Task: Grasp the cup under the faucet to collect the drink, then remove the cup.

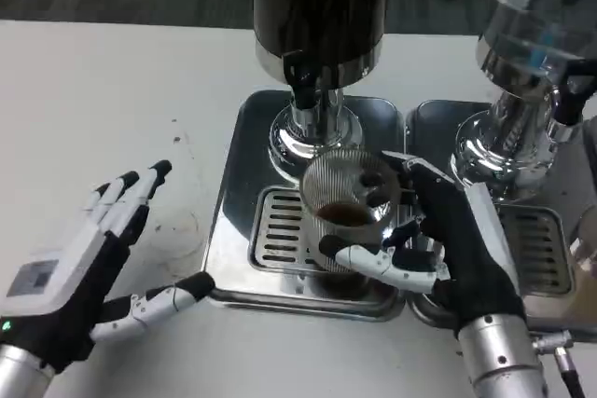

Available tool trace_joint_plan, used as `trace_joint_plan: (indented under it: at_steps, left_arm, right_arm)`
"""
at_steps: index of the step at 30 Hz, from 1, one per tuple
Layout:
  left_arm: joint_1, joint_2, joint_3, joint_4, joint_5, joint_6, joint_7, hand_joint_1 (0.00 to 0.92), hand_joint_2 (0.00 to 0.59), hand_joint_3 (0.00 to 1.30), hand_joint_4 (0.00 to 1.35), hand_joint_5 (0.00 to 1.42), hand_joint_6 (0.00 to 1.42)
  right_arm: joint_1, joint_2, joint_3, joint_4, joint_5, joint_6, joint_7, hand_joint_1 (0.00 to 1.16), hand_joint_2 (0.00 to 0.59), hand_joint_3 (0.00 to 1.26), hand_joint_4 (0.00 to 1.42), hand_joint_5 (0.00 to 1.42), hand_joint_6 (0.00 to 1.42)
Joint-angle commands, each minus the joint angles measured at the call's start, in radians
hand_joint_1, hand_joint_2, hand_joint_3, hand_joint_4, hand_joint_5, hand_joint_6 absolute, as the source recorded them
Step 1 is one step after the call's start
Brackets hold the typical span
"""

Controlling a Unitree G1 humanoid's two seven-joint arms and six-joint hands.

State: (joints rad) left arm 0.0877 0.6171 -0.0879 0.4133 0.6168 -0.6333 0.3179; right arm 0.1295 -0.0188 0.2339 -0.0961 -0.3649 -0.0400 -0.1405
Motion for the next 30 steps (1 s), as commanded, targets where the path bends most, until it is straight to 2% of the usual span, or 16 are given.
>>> trace_joint_plan:
  at_steps: [1, 11, 16, 24, 30]
  left_arm:
    - [0.062, 0.042, 0.011, -0.047, 0.072, -0.006, 0.069, 0.0, 0.117, 0.0, 0.0, 0.0, 0.0]
    - [0.167, 0.078, 0.006, -0.084, 0.139, -0.019, 0.153, 0.0, 0.118, 0.0, 0.0, 0.0, 0.0]
    - [0.23, 0.089, 0.012, -0.099, 0.182, -0.04, 0.238, 0.0, 0.119, 0.0, 0.0, 0.0, 0.0]
    - [0.336, 0.097, 0.035, -0.161, 0.242, -0.009, 0.329, 0.0, 0.127, 0.0, 0.0, 0.0, 0.0]
    - [0.364, 0.091, 0.034, -0.177, 0.235, 0.003, 0.333, 0.0, 0.128, 0.0, 0.0, 0.0, 0.0]
  right_arm:
    - [0.018, -0.017, 0.0, -0.064, 0.014, -0.017, 0.03, 0.98, 0.222, 0.44, 0.58, 0.67, 0.85]
    - [0.101, -0.027, 0.015, -0.142, 0.022, -0.034, 0.057, 0.98, 0.22, 0.45, 0.58, 0.68, 0.87]
    - [0.12, -0.041, 0.029, -0.175, 0.025, -0.041, 0.083, 0.98, 0.22, 0.45, 0.58, 0.68, 0.88]
    - [0.141, -0.075, 0.05, -0.225, 0.024, -0.04, 0.137, 0.98, 0.224, 0.44, 0.58, 0.68, 0.88]
    - [0.16, -0.085, 0.052, -0.257, 0.034, -0.041, 0.156, 0.98, 0.225, 0.44, 0.58, 0.68, 0.89]
